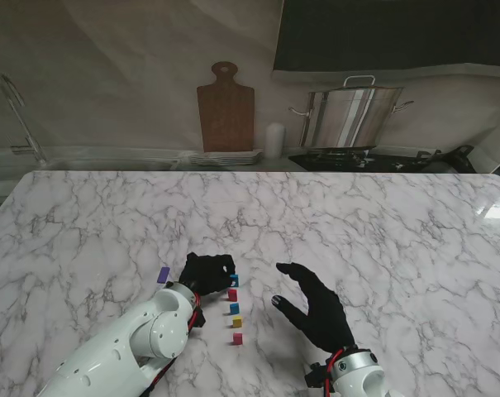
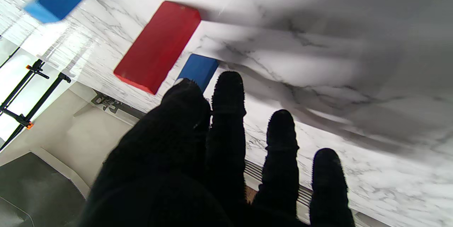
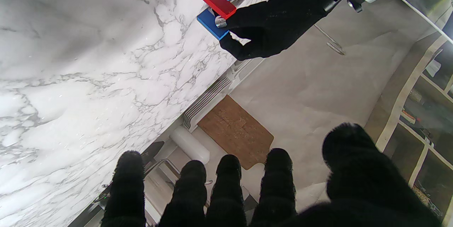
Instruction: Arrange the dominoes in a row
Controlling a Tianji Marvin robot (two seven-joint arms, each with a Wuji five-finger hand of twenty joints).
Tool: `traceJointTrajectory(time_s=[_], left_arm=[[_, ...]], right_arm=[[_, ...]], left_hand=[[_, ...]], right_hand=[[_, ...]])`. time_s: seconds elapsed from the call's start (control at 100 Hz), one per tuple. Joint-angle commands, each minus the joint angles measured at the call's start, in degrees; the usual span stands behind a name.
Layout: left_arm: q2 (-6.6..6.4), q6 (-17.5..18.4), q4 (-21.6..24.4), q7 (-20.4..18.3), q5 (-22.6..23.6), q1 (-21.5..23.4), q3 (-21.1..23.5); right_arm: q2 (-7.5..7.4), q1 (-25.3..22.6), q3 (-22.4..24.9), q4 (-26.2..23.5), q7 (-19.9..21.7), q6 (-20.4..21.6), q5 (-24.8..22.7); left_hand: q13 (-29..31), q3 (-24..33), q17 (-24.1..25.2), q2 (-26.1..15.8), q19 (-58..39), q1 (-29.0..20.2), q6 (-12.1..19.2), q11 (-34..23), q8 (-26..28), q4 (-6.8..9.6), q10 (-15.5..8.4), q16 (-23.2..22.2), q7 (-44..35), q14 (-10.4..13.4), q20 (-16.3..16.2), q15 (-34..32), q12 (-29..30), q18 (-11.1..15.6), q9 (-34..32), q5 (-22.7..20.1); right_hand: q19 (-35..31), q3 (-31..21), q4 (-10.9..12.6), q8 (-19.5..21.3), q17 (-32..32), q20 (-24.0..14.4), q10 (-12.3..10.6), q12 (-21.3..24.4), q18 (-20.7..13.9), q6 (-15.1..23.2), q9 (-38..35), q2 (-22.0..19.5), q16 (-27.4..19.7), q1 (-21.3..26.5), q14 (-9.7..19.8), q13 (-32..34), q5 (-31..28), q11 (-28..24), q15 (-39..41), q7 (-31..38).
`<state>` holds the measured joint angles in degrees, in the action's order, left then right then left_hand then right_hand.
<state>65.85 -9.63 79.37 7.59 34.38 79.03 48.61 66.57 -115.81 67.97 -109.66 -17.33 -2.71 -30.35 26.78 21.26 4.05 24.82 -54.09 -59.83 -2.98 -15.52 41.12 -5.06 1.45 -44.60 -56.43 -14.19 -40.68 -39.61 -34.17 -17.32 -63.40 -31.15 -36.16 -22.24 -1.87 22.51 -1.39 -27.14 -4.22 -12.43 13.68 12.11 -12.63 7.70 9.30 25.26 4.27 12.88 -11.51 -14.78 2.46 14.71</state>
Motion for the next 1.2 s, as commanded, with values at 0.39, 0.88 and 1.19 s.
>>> traceJointTrajectory(time_s=[0.39,0.88,1.19], left_arm=[[0.09,-0.27,0.23,-1.18,0.03,0.11,-0.17],[-0.10,-0.08,0.36,-1.59,0.42,0.16,-0.06],[0.01,0.10,0.16,-1.01,0.54,0.16,-0.03]], right_arm=[[0.07,-0.21,0.10,0.21,0.11,-0.09,0.09],[0.06,-0.24,0.07,0.18,0.10,-0.08,0.04],[0.06,-0.24,0.04,0.14,0.10,-0.14,0.05]], left_hand=[[-1.73,-0.99,1.46,-1.42,0.16,-3.45,-1.09,0.65,-4.93,0.55,-0.37,-0.74,5.52,-0.79,-1.07,0.70,0.70,-0.08,1.16,-2.33],[-2.40,-0.76,1.49,-0.67,0.56,-3.41,-1.90,1.72,-8.78,0.60,-0.62,-0.67,10.36,-1.23,-1.02,1.31,-0.07,-0.19,1.98,-2.74],[-2.25,-1.21,1.47,-1.47,0.79,-3.52,1.59,1.02,-7.36,0.50,-2.25,-0.83,8.23,-1.40,-1.00,1.32,-2.40,-0.24,1.02,-4.31]], right_hand=[[-0.56,0.84,1.65,0.73,-0.27,-0.92,-0.68,-0.21,-1.97,0.95,1.19,-2.15,-0.69,1.46,1.50,-0.59,1.94,-0.65,-1.04,0.23],[-0.60,0.87,1.65,0.74,-0.21,-0.93,-0.66,-0.20,-1.97,1.00,1.24,-2.11,-0.68,1.48,1.41,-0.55,1.99,-0.64,-1.03,0.20],[-0.59,0.87,1.65,0.74,-0.20,-0.93,-0.64,-0.19,-2.00,0.99,1.26,-2.11,-0.69,1.47,1.46,-0.58,2.00,-0.64,-1.04,0.18]])
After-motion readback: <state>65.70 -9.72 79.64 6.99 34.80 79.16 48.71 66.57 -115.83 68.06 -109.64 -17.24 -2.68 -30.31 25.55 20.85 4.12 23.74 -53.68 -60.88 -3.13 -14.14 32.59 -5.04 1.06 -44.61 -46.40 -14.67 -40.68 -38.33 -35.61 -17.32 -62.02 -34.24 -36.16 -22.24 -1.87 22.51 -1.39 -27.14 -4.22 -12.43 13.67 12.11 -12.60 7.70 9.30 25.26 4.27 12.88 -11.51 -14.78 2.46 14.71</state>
